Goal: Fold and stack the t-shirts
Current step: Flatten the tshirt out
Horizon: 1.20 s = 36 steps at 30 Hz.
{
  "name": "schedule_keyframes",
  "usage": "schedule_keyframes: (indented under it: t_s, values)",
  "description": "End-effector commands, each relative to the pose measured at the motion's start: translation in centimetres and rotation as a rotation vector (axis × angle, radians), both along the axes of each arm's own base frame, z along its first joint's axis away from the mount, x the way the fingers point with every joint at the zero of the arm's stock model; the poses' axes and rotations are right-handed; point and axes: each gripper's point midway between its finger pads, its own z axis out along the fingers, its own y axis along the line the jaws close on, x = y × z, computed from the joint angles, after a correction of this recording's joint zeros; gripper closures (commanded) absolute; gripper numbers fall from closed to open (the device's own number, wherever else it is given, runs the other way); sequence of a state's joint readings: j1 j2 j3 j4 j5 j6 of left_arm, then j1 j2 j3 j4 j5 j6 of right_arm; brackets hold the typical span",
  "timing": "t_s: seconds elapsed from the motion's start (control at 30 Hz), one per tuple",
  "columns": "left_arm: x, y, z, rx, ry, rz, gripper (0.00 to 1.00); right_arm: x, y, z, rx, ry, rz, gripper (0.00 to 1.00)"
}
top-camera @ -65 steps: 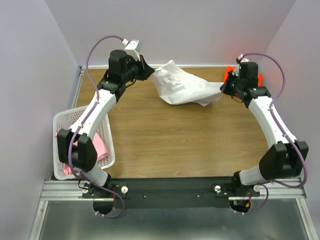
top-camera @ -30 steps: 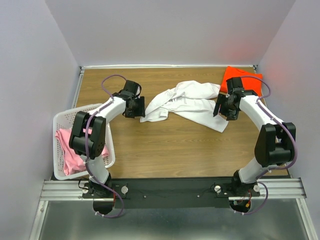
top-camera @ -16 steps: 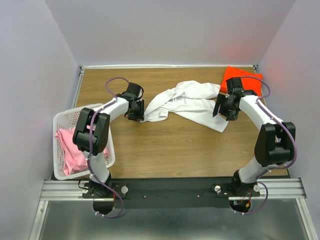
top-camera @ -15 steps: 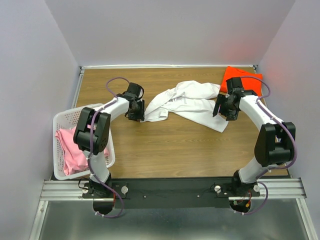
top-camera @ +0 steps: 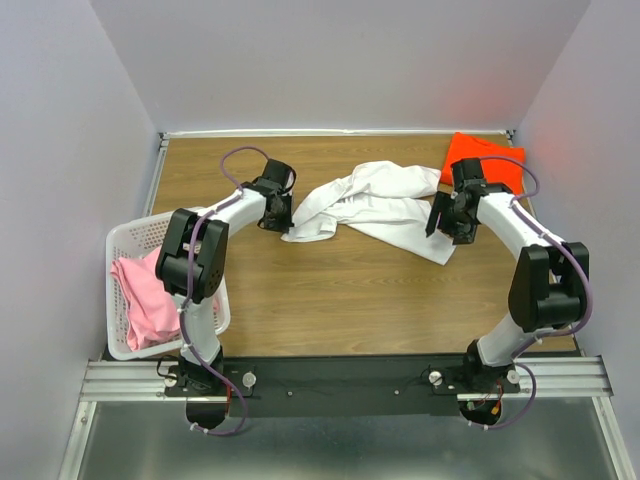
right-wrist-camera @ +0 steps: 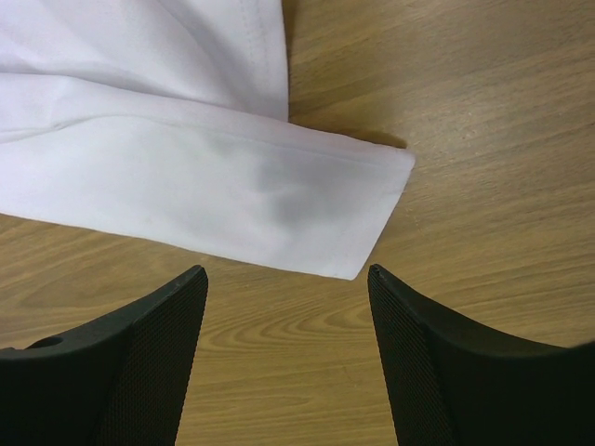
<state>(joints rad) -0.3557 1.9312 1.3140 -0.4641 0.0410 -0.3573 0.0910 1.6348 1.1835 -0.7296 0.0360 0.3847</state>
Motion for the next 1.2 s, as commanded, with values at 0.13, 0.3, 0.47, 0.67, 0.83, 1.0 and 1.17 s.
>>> schedule_keyframes:
  t_s: [0.13,0.3,0.47,0.67,0.83,1.0,1.17]
  values:
    - [2.5,-0.8,2.8,-0.05,-0.064,0.008,1.0,-0.5,-3.6,-2.6,-0.033,0.02,-0.111,0.28]
    - [2.1,-1.1,2.6,-0.07,-0.055,0.003,1.0,0.4,-4.5,-3.2,0.028,-0.017,-0.132,0.34]
    - [1.8,-1.1,2.7,-0.075,-0.058,0.004,1.0,0.6,-4.8,-4.6,0.02,-0.007,-0.121,0.37]
    - [1.5,-1.2,2.6,-0.087,-0.053,0.002,1.0,1.3,-5.5,-5.7,0.016,-0.002,-0.128,0.44]
    - [1.5,-1.1,2.9,-0.087,-0.062,0.012,1.0,1.0,-5.2,-6.5,0.031,0.015,-0.117,0.47]
    - [1.3,-1.0,2.7,-0.084,-0.054,0.005,1.0,0.6,-5.1,-7.5,0.043,0.037,-0.106,0.56]
    - [1.3,-1.1,2.6,-0.085,-0.05,0.0,1.0,0.0,-5.3,-7.9,0.029,0.05,-0.102,0.89]
